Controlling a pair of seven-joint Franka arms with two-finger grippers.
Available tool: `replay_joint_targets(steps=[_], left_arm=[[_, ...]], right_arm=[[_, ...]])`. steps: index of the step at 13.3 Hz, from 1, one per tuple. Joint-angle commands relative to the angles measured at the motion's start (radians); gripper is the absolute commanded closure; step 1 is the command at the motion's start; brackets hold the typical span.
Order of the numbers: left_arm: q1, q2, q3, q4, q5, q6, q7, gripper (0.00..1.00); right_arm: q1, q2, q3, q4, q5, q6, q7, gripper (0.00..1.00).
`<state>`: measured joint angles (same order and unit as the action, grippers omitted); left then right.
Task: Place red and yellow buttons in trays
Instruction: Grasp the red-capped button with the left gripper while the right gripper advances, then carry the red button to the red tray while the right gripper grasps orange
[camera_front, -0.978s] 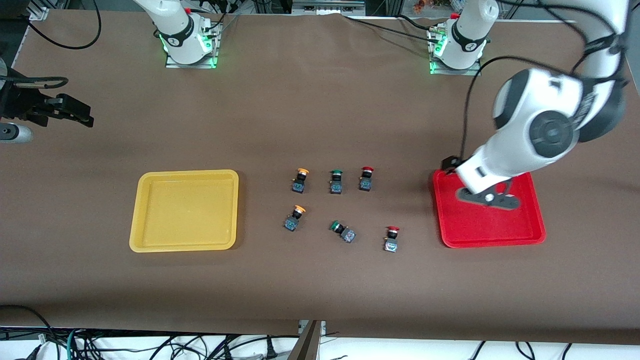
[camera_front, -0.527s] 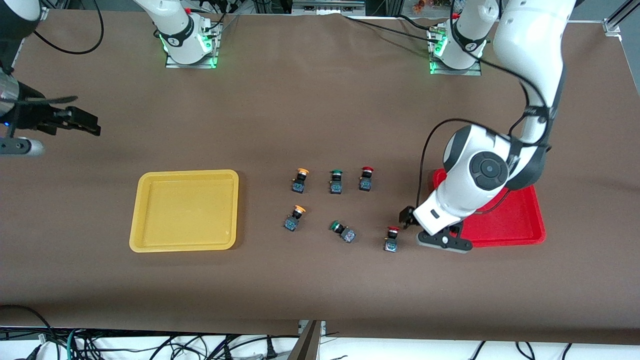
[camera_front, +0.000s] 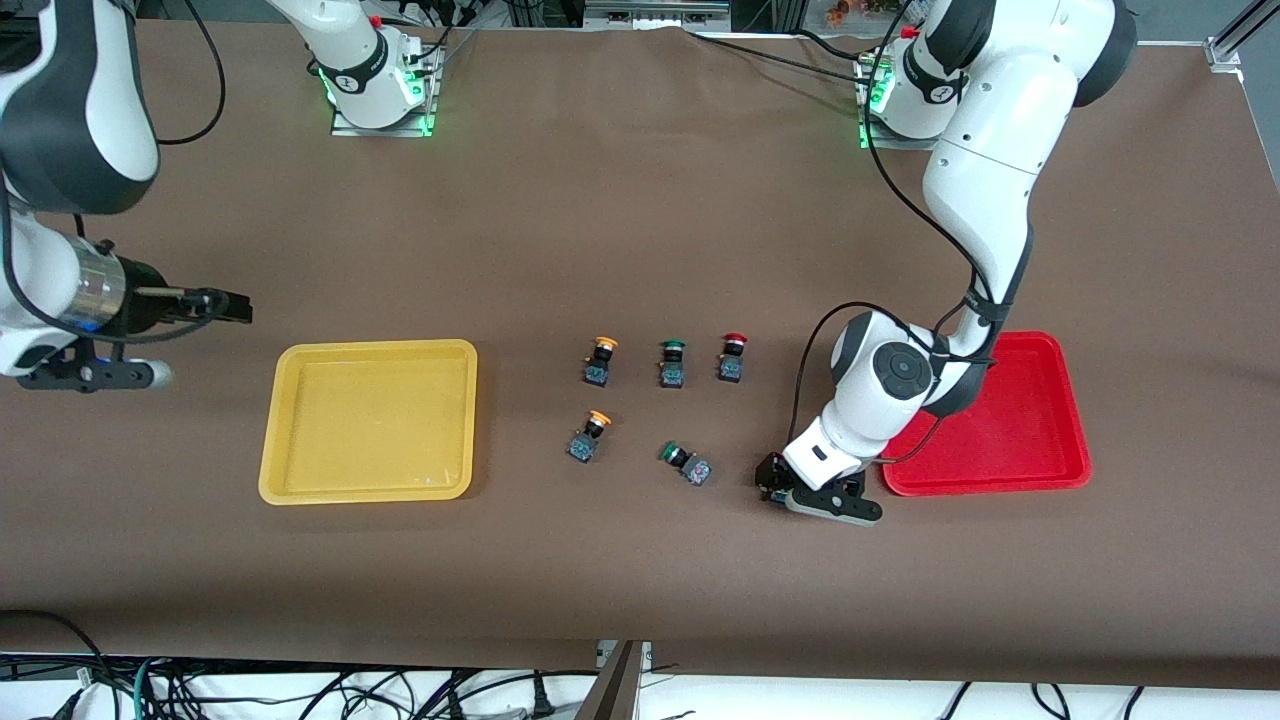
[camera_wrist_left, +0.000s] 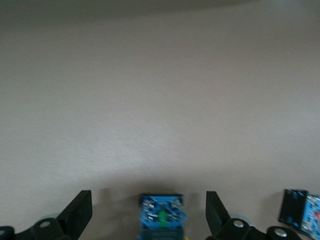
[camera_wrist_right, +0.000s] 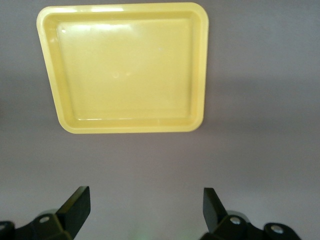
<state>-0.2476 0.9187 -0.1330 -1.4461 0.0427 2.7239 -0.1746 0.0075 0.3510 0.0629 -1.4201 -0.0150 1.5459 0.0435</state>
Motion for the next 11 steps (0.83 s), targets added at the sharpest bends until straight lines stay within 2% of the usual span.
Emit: replay_joint_targets(steps=[1, 3, 4, 5, 6, 7, 8, 9, 11], left_arm=[[-0.025, -0.015, 0.007, -0.052, 0.016, -0.006, -0.028, 0.0], [-0.021, -0.017, 0.009, -0.065, 0.025, -0.004, -0.017, 0.0], [-0.018, -0.017, 0.01, -0.066, 0.025, -0.006, -0.014, 0.2], [-0.019, -0.018, 0.009, -0.066, 0.025, -0.006, -0.022, 0.59], [-0.018, -0.023, 0.01, -0.066, 0.025, -0.007, -0.023, 0.81], [-0.016, -0.032, 0.009, -0.068, 0.025, -0.013, -0.02, 0.92], [-0.015, -0.041, 0.012, -0.069, 0.026, -0.018, -0.017, 1.0], [-0.016, -0.053, 0.01, -0.074, 0.026, -0.024, -0.013, 1.0], [-0.013, -0.098, 0.013, -0.073, 0.025, -0.123, -0.011, 1.0]], right_arm=[[0.077, 0.074, 0.003, 0.01, 0.009, 0.096, 0.099, 0.0], [0.144, 0.129, 0.003, 0.01, 0.01, 0.198, 0.27, 0.0], [0.184, 0.153, 0.003, 0.01, 0.012, 0.245, 0.355, 0.0], [0.216, 0.176, 0.003, 0.01, 0.012, 0.29, 0.443, 0.0], [0.25, 0.202, 0.003, 0.01, 0.012, 0.333, 0.532, 0.0], [0.276, 0.229, 0.003, 0.012, 0.012, 0.382, 0.614, 0.0], [0.304, 0.25, 0.003, 0.013, 0.012, 0.437, 0.691, 0.0], [0.334, 0.276, 0.003, 0.015, 0.01, 0.5, 0.773, 0.0], [0.39, 0.334, 0.003, 0.016, 0.007, 0.65, 0.91, 0.0]])
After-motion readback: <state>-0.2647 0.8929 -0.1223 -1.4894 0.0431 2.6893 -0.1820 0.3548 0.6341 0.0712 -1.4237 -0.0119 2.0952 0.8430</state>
